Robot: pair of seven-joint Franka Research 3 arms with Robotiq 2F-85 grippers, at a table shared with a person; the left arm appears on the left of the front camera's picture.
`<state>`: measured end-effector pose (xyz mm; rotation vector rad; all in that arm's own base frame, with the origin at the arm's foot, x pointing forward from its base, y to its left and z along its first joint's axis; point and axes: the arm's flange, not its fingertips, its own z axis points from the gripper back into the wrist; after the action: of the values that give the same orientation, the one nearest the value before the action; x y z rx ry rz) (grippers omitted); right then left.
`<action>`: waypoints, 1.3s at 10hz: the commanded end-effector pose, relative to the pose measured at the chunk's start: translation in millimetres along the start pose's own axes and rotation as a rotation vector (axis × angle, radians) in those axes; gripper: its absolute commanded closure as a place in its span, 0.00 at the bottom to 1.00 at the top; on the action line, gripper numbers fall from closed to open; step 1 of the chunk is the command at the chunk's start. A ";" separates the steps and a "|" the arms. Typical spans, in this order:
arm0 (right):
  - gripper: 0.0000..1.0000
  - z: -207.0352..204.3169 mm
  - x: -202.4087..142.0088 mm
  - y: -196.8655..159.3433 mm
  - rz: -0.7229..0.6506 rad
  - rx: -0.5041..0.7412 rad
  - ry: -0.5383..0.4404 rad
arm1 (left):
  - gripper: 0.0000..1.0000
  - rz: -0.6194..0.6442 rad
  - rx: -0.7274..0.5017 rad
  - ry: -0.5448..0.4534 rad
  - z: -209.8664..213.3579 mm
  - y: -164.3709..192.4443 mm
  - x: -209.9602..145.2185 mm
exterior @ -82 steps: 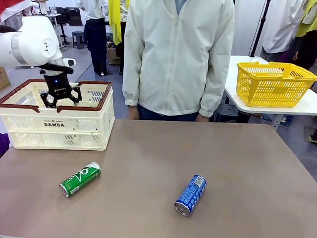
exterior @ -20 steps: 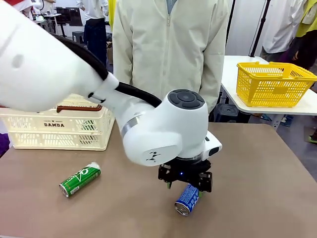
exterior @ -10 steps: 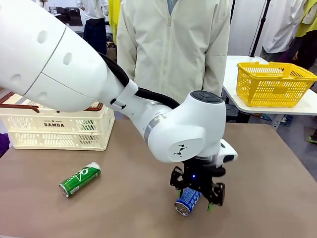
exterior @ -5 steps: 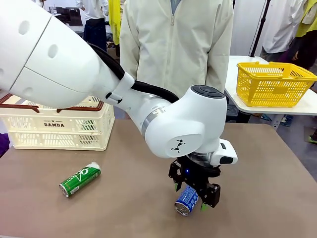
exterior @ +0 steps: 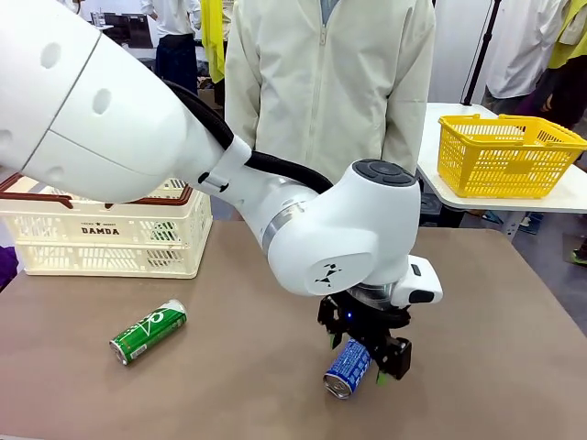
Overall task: Place the drinks into the Shopping basket.
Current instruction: Pick up one drink and place it into the Shopping basket.
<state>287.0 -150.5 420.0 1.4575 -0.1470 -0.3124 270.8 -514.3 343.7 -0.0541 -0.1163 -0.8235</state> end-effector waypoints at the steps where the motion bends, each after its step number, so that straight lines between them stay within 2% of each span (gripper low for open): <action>1: 0.00 2.2 -2.9 0.9 0.014 0.000 0.008 | 0.00 -0.038 0.069 -0.111 -28.3 10.3 5.4; 2: 0.00 2.2 -2.9 0.9 0.014 0.000 0.008 | 0.00 -0.053 0.083 -0.130 -36.9 13.0 8.1; 6: 0.00 2.2 -2.9 0.9 0.014 0.000 0.008 | 0.00 -0.034 0.085 -0.082 -57.1 16.9 10.3; 7: 0.00 2.2 -2.9 0.9 0.014 0.000 0.008 | 0.10 -0.025 0.092 -0.084 -58.7 16.5 10.9; 8: 0.00 2.2 -2.9 0.9 0.014 0.000 0.008 | 0.68 -0.025 0.091 -0.069 -59.1 16.0 11.5; 9: 0.00 2.2 -2.9 0.9 0.014 0.000 0.008 | 1.00 -0.027 0.096 -0.056 -59.7 15.9 12.5; 11: 0.00 2.2 -2.9 0.9 0.014 0.000 0.008 | 1.00 -0.020 0.099 -0.039 -59.1 17.2 13.0; 13: 0.00 2.2 -2.9 0.9 0.014 0.000 0.008 | 1.00 0.006 0.105 -0.045 -37.8 24.7 11.0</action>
<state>287.1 -150.5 420.1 1.4574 -0.1470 -0.3122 297.4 -513.0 292.1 0.0090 -0.1920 -0.8466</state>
